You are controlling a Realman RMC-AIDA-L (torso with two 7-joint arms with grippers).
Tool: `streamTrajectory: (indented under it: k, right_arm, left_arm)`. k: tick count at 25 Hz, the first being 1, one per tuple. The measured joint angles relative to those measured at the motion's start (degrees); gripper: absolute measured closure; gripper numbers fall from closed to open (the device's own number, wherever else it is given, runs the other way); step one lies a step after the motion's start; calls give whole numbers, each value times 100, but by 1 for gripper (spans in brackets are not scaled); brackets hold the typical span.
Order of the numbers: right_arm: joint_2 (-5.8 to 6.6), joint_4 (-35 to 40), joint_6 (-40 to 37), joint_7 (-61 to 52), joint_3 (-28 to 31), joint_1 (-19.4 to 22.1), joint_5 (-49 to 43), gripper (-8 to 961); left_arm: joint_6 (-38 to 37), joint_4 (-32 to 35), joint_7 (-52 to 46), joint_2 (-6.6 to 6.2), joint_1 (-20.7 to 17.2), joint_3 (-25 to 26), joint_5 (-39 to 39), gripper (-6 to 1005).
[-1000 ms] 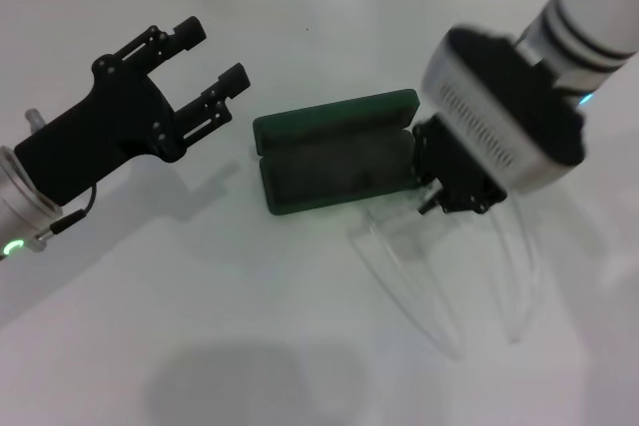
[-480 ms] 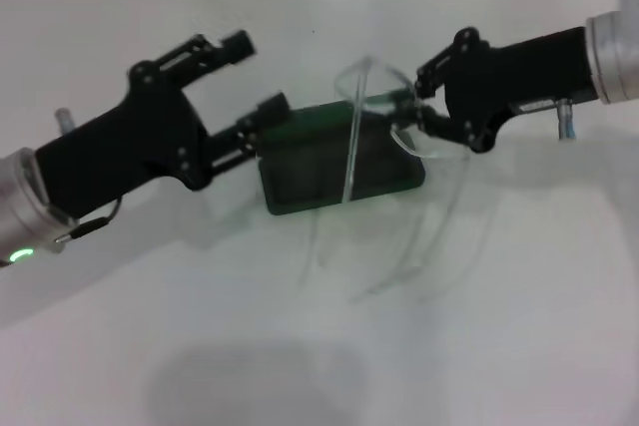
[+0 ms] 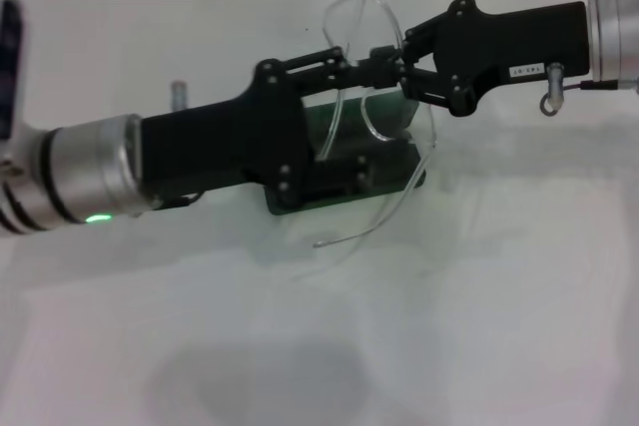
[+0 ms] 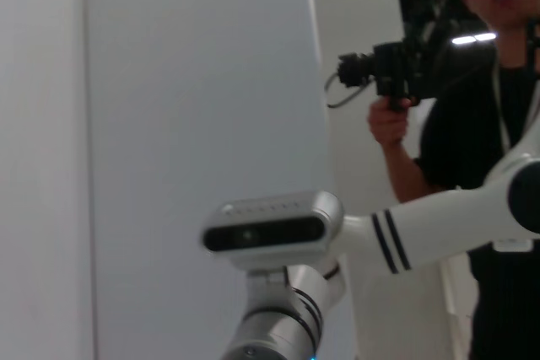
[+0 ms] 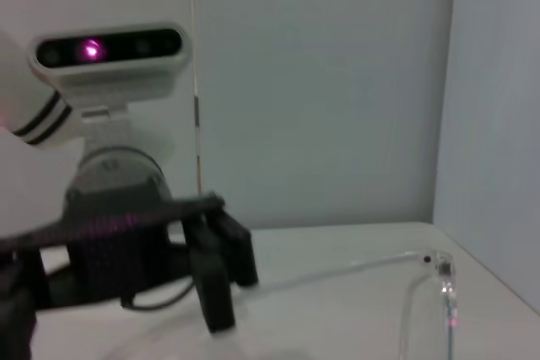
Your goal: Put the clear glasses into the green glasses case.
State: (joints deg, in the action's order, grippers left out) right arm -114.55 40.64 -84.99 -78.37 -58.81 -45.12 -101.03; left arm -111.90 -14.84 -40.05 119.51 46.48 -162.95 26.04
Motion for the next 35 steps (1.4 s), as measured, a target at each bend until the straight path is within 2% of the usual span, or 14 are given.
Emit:
streamTrajectory:
  k: [4, 11, 22, 30, 35]
  right_arm:
    - [-42, 28, -105, -2, 8, 2, 94, 838]
    - [10, 8, -263, 0, 21, 61, 361, 839]
    - [119, -28, -258, 49, -28, 133, 294, 840]
    - [67, 19, -310, 142, -59, 175, 162, 836]
    - [65, 19, -688, 154, -60, 184, 164, 831]
  left_arm:
    - [248, 33, -336, -5, 127, 0, -86, 319]
    - [710, 37, -761, -3, 262, 0, -168, 319]
    - [405, 34, -741, -71, 237, 3, -101, 319]
    - [327, 23, -740, -97, 282, 0, -88, 316]
    - [356, -1, -740, -89, 294, 0, -88, 317]
